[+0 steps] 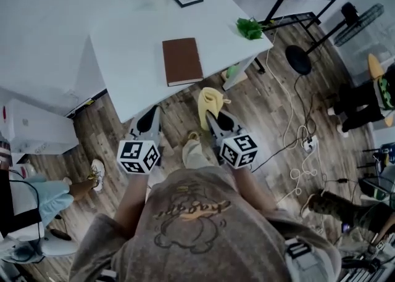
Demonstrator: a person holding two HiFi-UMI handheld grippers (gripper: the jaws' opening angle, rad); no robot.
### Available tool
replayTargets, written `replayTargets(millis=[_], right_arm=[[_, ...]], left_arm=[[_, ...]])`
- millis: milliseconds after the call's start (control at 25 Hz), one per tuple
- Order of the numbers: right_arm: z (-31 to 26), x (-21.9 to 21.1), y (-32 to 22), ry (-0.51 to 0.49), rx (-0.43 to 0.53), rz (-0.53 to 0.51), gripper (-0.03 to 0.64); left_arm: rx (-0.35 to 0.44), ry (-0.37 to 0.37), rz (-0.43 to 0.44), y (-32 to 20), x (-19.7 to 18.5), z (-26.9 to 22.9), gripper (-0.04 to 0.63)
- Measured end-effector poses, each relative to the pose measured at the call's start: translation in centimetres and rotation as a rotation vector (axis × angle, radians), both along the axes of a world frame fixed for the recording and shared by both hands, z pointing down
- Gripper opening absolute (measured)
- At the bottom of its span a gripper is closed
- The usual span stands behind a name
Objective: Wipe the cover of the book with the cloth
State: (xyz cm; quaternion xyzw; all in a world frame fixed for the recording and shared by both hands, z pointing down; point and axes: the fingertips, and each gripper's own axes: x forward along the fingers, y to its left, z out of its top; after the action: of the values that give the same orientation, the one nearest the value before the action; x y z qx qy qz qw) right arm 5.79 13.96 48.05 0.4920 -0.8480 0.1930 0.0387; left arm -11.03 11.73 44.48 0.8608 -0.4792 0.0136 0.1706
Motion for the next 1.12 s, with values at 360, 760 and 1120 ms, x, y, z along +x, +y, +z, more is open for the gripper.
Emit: replayTargets(millis=[360, 760, 1120], right_arm=[[-1.0, 1.5, -11.3, -0.030, -0.024, -0.038, 0.066], [-0.2, 3.6, -19.2, -0.056, -0.041, -0.088, 0.066], [-0.5, 4.0, -22.0, -0.073, -0.042, -0.083, 0.066]], left_arm=[[-0.013, -0.022, -0.037, -10.8, 1.5, -1.3, 0.003], [-0.046, -0.026, -0.097, -17.5, 3.3, -0.2, 0.003], [-0.065, -0.037, -0.094, -19.6, 3.5, 0.0, 0.003]])
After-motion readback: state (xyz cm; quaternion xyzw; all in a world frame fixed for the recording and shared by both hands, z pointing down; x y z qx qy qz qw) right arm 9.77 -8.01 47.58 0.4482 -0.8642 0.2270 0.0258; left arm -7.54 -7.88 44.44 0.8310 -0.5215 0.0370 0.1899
